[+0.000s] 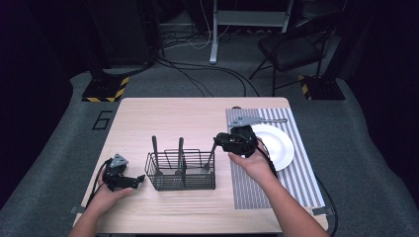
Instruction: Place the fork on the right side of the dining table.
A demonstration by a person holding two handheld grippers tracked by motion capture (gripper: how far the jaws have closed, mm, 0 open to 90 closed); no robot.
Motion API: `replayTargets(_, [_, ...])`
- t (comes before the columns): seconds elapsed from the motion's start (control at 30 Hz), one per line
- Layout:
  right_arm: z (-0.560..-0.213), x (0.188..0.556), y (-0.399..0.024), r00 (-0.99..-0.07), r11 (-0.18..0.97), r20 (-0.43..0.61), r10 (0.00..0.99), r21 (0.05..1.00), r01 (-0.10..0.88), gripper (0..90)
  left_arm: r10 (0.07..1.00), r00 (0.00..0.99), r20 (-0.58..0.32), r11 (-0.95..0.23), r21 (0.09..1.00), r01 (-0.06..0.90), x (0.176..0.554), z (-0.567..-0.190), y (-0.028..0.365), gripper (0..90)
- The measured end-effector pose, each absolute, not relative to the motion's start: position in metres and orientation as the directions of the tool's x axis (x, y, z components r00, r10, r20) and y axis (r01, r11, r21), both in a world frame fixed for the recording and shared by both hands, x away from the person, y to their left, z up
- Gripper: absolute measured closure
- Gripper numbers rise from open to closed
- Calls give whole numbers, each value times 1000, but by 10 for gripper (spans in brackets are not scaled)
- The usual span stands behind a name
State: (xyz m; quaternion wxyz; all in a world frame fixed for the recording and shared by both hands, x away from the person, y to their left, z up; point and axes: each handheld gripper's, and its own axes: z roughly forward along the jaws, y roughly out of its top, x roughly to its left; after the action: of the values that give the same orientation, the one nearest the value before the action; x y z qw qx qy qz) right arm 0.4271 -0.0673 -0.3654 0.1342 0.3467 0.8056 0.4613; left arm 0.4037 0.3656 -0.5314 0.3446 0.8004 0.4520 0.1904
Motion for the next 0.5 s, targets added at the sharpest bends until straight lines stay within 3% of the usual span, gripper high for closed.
replayTargets(0.5, [-357,428,-62,-737,325,114,667,845,425,826,855,519,-6,-355,724,592,404,-531,366,3])
